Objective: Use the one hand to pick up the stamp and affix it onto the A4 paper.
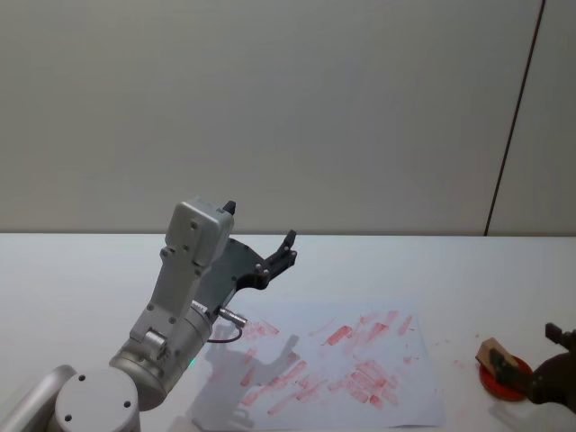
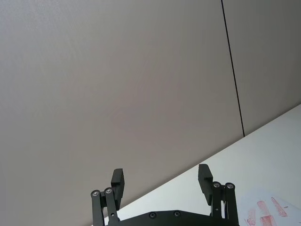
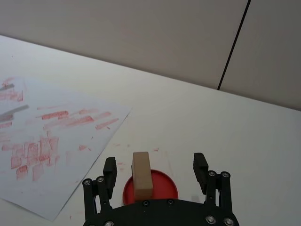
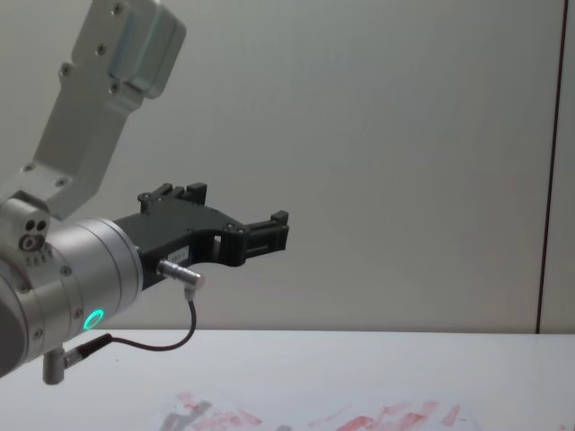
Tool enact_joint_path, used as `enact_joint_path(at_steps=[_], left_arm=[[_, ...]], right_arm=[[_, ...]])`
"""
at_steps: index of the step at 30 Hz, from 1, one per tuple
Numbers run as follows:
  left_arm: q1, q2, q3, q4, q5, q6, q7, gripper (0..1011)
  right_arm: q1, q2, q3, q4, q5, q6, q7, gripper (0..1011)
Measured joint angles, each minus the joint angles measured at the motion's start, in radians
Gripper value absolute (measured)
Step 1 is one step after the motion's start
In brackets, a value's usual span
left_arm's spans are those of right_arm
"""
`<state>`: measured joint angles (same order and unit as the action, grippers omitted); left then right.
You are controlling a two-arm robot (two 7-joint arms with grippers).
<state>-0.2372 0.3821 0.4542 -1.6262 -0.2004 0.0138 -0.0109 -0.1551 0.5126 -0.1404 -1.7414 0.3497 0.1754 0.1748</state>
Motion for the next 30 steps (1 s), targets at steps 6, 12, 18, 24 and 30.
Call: enact_joint_path(at_steps=[6, 12, 18, 24, 30], left_arm=[[0.000, 0.000, 0.000, 0.000, 0.000, 0.000, 0.000, 1003], [0.000, 0.000, 0.000, 0.000, 0.000, 0.000, 0.000, 1002], [0.000, 0.000, 0.000, 0.000, 0.000, 0.000, 0.000, 1003], [0.000, 0.000, 0.000, 0.000, 0.000, 0.000, 0.000, 1002], [0.000, 0.000, 0.000, 0.000, 0.000, 0.000, 0.000, 1003]], right_arm=[[0.009, -0.003, -0.006, 0.019, -0.016, 0.024, 0.019, 1001], [0.019, -0.009, -0.015, 0.041, -0.035, 0.048, 0.039, 1001], [0.026, -0.015, -0.021, 0.056, -0.046, 0.057, 0.048, 1001], [0.034, -0.024, -0.028, 0.070, -0.059, 0.060, 0.057, 1001], [0.045, -0.035, -0.035, 0.085, -0.071, 0.060, 0.065, 1001]])
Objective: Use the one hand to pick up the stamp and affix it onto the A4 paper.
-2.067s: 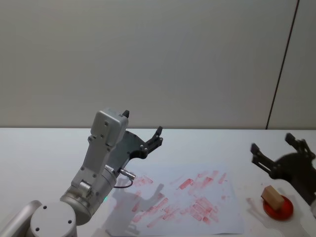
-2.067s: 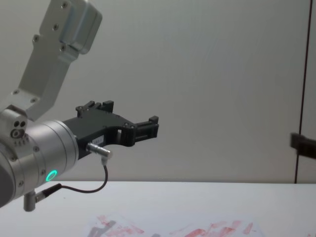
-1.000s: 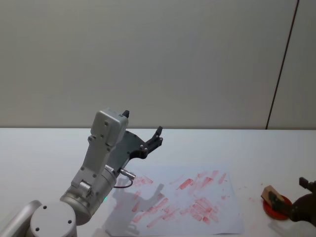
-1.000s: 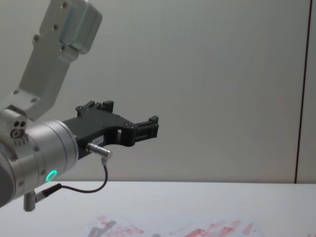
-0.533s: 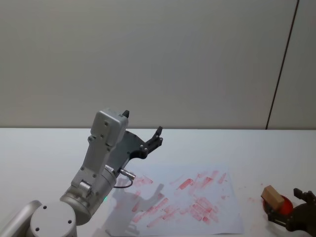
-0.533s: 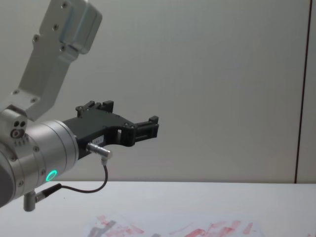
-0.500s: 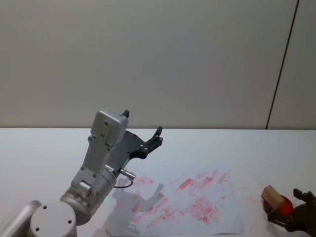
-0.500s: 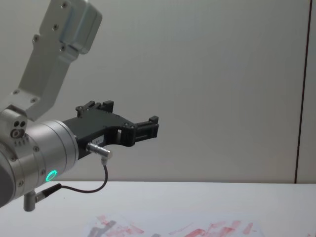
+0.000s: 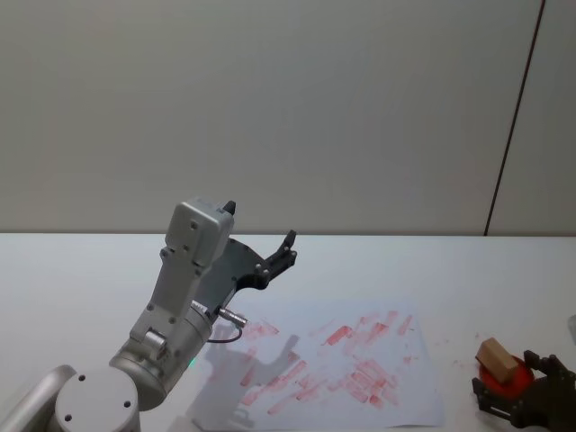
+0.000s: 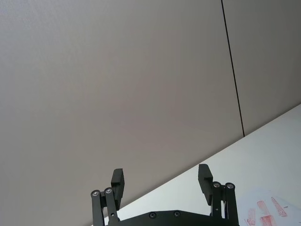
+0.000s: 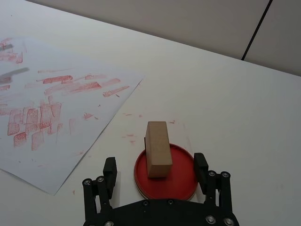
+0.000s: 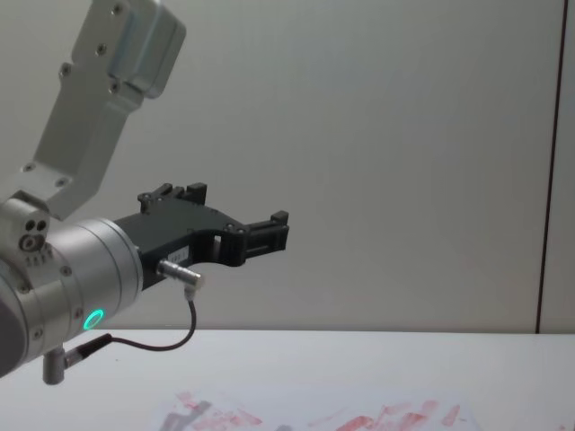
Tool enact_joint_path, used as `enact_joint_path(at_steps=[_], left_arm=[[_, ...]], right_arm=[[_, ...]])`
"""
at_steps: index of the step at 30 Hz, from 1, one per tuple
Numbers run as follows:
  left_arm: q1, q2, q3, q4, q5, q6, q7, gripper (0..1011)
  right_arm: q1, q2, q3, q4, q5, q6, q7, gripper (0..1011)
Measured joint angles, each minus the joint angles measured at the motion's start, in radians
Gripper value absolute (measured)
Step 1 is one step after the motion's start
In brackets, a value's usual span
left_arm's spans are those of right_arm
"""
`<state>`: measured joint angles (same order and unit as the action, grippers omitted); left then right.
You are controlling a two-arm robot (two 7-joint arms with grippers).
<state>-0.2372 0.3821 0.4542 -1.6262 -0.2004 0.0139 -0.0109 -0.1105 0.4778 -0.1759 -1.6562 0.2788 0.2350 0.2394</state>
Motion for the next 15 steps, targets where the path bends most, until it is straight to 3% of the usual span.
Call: enact_joint_path(at_steps=[15], left_arm=[[0.000, 0.000, 0.000, 0.000, 0.000, 0.000, 0.000, 1002]], right_arm=[[0.028, -0.025, -0.014, 0.031, -0.019, -0.010, 0.015, 1001]])
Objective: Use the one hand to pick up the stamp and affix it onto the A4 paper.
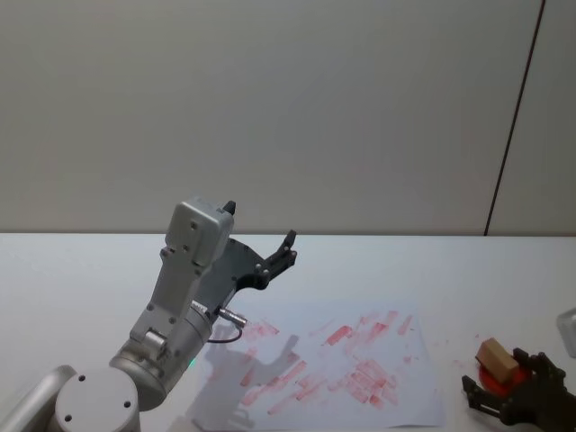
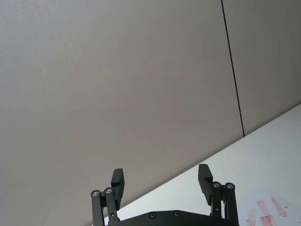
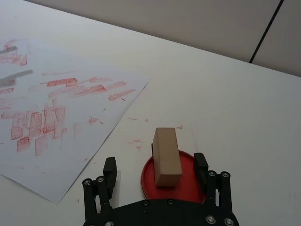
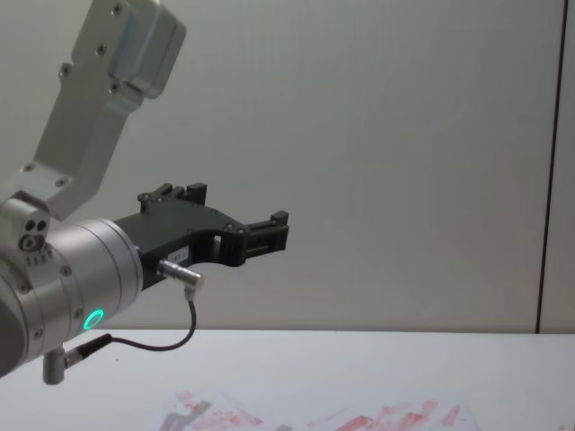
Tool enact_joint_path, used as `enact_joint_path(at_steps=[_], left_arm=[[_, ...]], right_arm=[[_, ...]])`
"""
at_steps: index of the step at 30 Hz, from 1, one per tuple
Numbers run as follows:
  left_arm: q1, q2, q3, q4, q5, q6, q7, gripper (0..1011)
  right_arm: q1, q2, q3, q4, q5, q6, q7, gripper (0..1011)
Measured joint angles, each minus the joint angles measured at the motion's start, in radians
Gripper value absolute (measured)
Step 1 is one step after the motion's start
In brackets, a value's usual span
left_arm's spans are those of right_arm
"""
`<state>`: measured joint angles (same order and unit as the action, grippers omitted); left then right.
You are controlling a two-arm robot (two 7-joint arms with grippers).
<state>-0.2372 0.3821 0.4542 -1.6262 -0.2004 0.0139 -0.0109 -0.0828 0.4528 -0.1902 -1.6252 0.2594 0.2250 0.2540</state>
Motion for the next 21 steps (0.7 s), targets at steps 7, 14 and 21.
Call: enact_joint_path(at_steps=[7, 14, 21], left_arm=[[0.000, 0.000, 0.000, 0.000, 0.000, 0.000, 0.000, 1002], [0.000, 0.000, 0.000, 0.000, 0.000, 0.000, 0.000, 1002], [0.000, 0.000, 0.000, 0.000, 0.000, 0.000, 0.000, 1002]], right_arm=[[0.008, -0.007, -0.004, 0.007, -0.005, -0.001, 0.005, 1001], [0.013, -0.012, -0.006, 0.011, -0.009, -0.001, 0.005, 1001], [0.014, -0.014, -0.007, 0.013, -0.014, -0.006, 0.002, 1001]])
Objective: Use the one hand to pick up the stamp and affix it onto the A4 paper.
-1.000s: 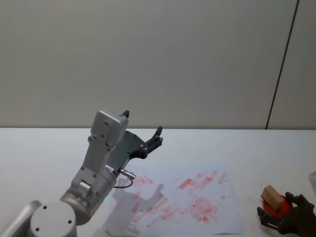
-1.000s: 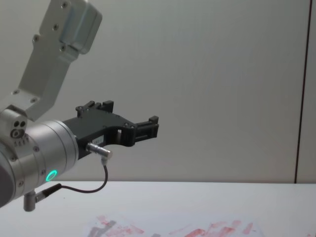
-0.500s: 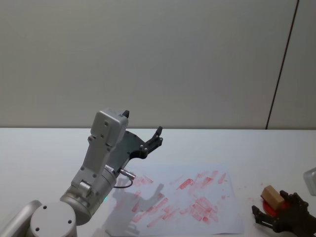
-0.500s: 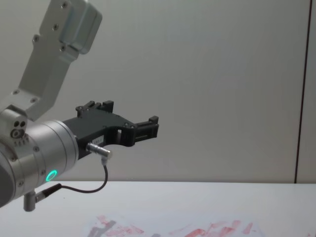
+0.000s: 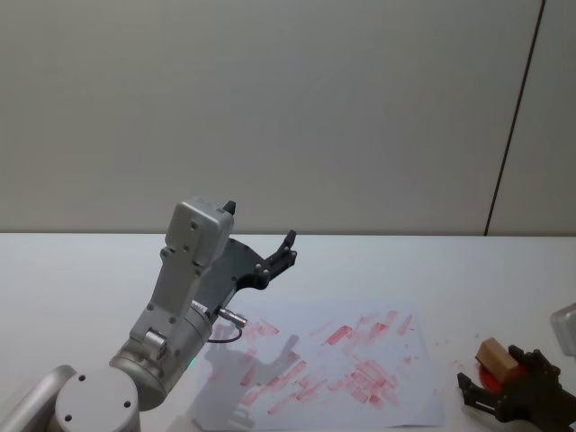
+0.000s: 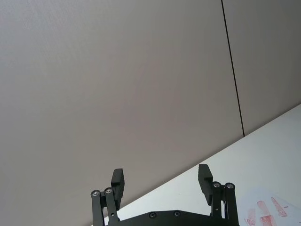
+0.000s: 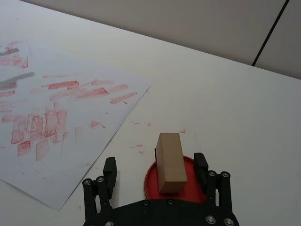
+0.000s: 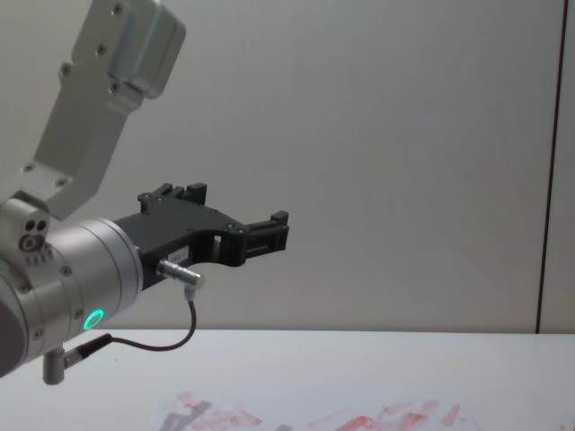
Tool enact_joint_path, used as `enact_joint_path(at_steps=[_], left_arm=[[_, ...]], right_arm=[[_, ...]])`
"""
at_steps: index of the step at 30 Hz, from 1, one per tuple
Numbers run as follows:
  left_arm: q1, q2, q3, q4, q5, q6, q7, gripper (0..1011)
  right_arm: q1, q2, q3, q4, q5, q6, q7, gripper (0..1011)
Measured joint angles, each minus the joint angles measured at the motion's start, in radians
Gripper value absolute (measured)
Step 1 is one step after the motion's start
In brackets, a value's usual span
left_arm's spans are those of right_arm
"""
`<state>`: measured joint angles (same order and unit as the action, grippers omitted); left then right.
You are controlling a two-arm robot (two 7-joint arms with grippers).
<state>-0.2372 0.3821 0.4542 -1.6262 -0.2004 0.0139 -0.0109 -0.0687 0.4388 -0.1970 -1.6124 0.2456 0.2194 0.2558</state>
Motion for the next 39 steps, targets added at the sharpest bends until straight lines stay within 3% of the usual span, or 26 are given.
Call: enact_joint_path(at_steps=[12, 16, 30, 35, 39], left_arm=[[0.000, 0.000, 0.000, 0.000, 0.000, 0.000, 0.000, 1002], [0.000, 0.000, 0.000, 0.000, 0.000, 0.000, 0.000, 1002], [0.000, 0.000, 0.000, 0.000, 0.000, 0.000, 0.000, 1003], [0.000, 0.000, 0.000, 0.000, 0.000, 0.000, 0.000, 1002], [0.000, 0.000, 0.000, 0.000, 0.000, 0.000, 0.000, 1002]], right_arm=[[-0.001, -0.002, 0.000, 0.001, -0.003, -0.011, -0.005, 1001], [-0.002, -0.002, 0.000, 0.001, -0.004, -0.014, -0.006, 942], [-0.003, -0.003, 0.000, 0.002, -0.005, -0.019, -0.007, 547], [-0.003, -0.004, 0.000, 0.002, -0.005, -0.019, -0.008, 345], [-0.003, -0.003, 0.000, 0.002, -0.005, -0.020, -0.008, 275]])
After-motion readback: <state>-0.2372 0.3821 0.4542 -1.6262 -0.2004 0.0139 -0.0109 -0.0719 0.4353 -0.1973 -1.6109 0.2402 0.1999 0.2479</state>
